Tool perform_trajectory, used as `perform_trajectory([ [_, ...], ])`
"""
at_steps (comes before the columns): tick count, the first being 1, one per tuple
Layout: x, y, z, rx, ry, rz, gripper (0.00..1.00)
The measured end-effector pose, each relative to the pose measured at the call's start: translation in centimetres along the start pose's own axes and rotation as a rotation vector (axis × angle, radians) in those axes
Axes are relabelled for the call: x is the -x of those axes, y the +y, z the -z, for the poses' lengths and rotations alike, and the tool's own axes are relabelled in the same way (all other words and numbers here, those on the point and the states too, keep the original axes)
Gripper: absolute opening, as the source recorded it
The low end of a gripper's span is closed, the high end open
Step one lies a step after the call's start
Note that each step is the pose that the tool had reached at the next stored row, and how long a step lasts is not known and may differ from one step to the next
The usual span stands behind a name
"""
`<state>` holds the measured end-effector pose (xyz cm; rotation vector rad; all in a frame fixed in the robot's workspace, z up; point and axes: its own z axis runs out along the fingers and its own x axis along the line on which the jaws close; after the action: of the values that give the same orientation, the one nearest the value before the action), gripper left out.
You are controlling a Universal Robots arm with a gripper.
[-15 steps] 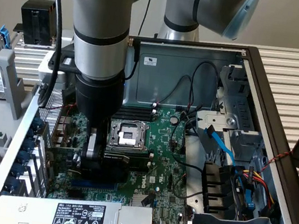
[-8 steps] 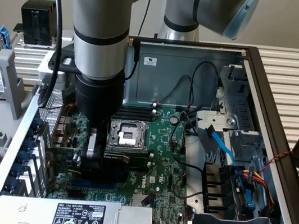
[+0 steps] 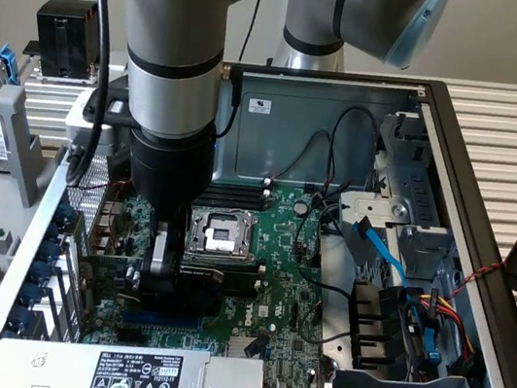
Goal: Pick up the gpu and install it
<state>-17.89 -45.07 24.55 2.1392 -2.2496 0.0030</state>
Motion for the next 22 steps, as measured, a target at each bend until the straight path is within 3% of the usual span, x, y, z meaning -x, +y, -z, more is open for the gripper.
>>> perform_trajectory([
  [14, 0.00, 0.02, 0.00, -0.0025, 0.0004, 0.023, 0.27],
  [22, -0.02, 0.18, 0.00, -0.0182, -0.0017, 0.022, 0.27],
])
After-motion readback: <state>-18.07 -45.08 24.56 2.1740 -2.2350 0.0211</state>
